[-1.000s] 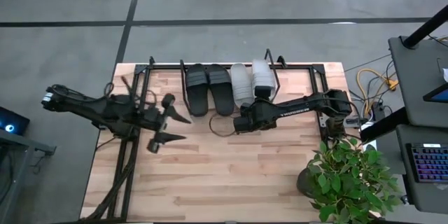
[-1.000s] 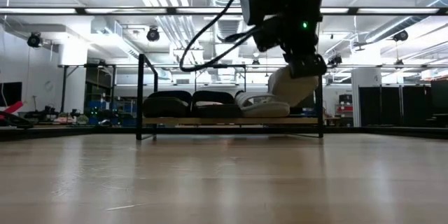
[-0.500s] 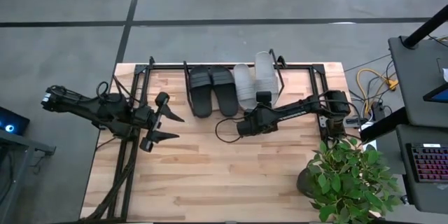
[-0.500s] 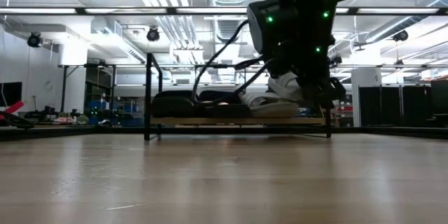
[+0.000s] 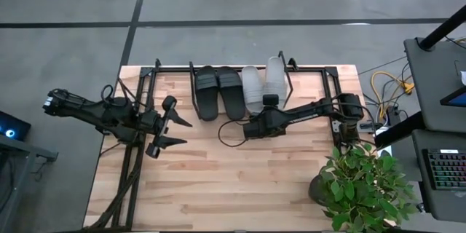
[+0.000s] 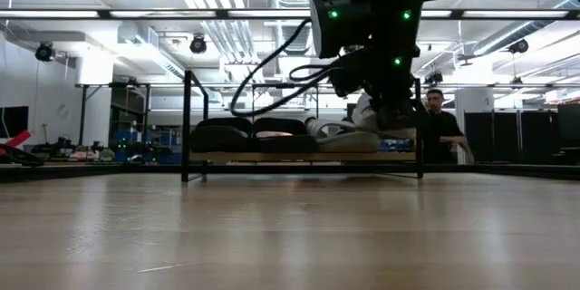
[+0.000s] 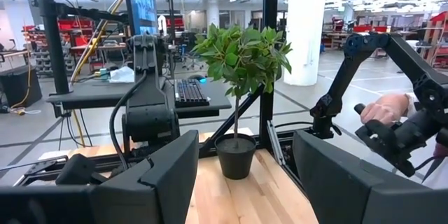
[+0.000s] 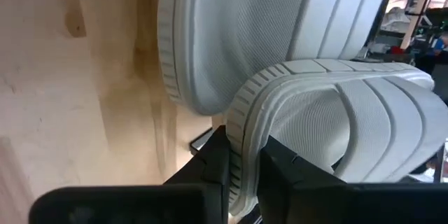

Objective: Pick and place slides into the shelf
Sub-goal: Adjust the right gray slide from the shelf, then adjust the black slide from the shelf

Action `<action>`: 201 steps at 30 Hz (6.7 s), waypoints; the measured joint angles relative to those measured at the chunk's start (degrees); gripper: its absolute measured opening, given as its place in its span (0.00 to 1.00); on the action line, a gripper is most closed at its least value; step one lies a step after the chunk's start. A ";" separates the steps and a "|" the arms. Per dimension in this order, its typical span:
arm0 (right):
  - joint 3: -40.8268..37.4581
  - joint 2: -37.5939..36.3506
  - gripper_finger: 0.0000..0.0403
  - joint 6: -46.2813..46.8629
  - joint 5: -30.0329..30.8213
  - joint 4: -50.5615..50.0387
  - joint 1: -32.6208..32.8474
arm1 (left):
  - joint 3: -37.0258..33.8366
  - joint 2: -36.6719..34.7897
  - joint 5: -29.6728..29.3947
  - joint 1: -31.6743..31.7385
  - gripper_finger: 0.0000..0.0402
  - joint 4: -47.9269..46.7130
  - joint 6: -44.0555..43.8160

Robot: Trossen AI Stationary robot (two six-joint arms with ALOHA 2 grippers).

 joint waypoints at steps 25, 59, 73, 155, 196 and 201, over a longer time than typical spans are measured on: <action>1.01 -4.60 0.38 -1.08 0.60 -1.03 0.31 | -0.02 0.55 -0.03 0.02 0.54 -0.06 -0.15; 1.10 -7.60 0.60 4.72 -2.52 3.70 7.48 | -0.02 0.93 -0.01 0.00 0.54 -0.32 -0.26; 1.14 -19.75 0.59 3.19 -2.48 15.37 15.43 | -0.07 1.12 -0.01 0.03 0.54 0.21 -3.09; -6.36 -34.56 0.50 -5.35 4.08 40.90 25.81 | 3.98 17.61 -14.78 -0.02 0.00 14.85 12.99; -24.27 -42.41 0.48 -10.44 3.38 60.39 25.63 | 1.40 2.04 -5.77 0.31 0.00 -12.51 10.32; -26.42 -42.30 0.48 -10.36 3.19 60.52 24.36 | -1.29 -0.81 -5.88 0.31 0.00 -12.25 8.89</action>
